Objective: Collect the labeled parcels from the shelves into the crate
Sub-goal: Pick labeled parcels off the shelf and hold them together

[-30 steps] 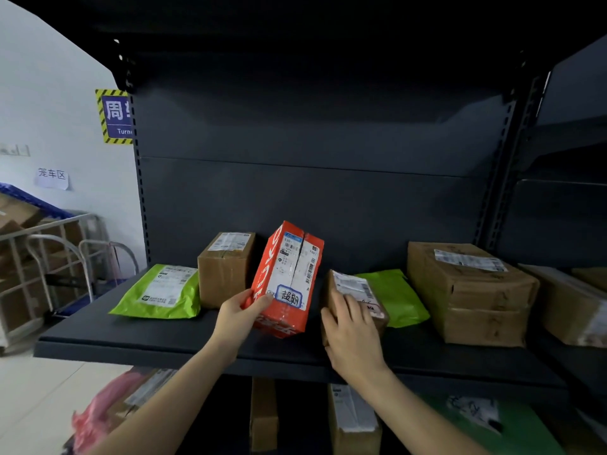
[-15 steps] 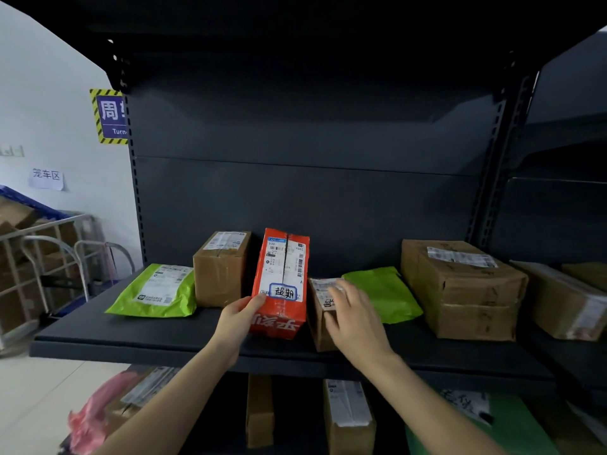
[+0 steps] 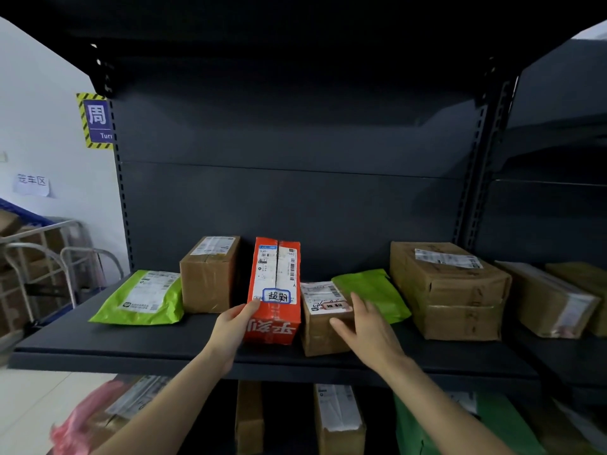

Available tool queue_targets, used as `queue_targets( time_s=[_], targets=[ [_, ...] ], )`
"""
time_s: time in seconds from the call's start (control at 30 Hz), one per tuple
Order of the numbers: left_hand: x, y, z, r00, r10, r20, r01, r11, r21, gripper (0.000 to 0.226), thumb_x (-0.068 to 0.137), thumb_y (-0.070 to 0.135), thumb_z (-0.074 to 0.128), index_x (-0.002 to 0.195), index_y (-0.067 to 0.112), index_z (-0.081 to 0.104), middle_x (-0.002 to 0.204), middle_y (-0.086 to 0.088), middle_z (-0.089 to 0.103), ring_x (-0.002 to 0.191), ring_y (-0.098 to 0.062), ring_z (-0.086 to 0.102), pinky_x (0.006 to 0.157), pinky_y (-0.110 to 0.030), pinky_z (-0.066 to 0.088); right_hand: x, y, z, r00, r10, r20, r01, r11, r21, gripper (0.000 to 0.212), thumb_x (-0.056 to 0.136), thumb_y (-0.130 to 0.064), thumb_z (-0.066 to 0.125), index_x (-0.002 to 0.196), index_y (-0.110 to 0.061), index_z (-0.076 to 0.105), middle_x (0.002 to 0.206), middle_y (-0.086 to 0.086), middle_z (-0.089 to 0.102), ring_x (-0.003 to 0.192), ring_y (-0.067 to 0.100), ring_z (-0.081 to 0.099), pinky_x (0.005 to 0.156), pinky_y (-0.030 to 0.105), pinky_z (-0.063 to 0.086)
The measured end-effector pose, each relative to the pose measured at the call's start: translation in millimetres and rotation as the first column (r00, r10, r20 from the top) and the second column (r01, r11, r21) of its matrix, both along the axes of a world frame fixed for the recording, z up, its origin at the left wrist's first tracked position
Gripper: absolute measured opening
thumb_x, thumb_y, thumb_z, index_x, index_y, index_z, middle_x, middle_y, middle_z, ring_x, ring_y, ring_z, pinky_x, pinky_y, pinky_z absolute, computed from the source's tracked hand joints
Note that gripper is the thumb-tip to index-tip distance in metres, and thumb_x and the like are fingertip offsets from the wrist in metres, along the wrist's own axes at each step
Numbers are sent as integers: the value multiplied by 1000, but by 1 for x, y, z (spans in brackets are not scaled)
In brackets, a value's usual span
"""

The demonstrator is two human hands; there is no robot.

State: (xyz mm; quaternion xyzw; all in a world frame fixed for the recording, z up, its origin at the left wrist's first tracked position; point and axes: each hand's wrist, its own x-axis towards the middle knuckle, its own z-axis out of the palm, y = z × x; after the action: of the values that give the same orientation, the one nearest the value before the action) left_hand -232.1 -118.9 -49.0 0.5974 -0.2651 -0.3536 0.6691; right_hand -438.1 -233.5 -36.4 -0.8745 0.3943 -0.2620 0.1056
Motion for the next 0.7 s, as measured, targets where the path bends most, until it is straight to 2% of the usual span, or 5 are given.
queue_targets(
  time_s=[0.2, 0.3, 0.4, 0.47, 0.7],
  targets=[
    [-1, 1, 0, 999, -10, -38, 10, 1000, 5, 39, 87, 32, 60, 121, 13, 54, 107, -10, 68, 102, -25, 63, 98, -44, 47, 7, 2, -1, 951, -42, 306, -69, 937, 343, 66, 94, -38, 47, 144, -1, 23, 139, 11, 47, 130, 21, 41, 95, 19, 33],
    [-2, 3, 1, 998, -48, -50, 48, 999, -7, 42, 89, 30, 58, 128, 15, 50, 112, -11, 66, 104, -26, 62, 89, -39, 51, 10, -1, -2, 915, -89, 394, -82, 914, 397, 34, 96, -29, 45, 119, -6, 57, 113, 7, 62, 110, 22, 57, 78, 7, 40],
    [-4, 6, 3, 997, -58, -52, 56, 998, -23, 42, 91, 27, 56, 130, 17, 48, 113, -11, 65, 102, -24, 62, 86, -35, 49, 11, -1, -12, 899, -60, 434, -121, 918, 376, 24, 94, -35, 46, 111, -25, 60, 107, 3, 62, 102, 15, 59, 91, 30, 49],
    [-7, 8, 4, 997, -62, -46, 61, 998, -22, 39, 91, 26, 55, 129, 17, 49, 110, -9, 65, 100, -22, 61, 88, -34, 47, 7, 3, -15, 876, -15, 481, -171, 924, 341, 20, 95, -33, 46, 112, -32, 56, 109, -2, 60, 105, 10, 55, 96, 33, 45],
    [-17, 13, 2, 994, -94, 57, 98, 993, -72, 41, 92, 19, 54, 131, 10, 49, 114, -6, 67, 107, -21, 62, 98, -38, 46, -4, 16, -15, 810, 56, 584, -267, 922, 282, 40, 92, -13, 53, 129, -22, 40, 111, -16, 55, 98, -12, 51, 77, -3, 39]
  ],
)
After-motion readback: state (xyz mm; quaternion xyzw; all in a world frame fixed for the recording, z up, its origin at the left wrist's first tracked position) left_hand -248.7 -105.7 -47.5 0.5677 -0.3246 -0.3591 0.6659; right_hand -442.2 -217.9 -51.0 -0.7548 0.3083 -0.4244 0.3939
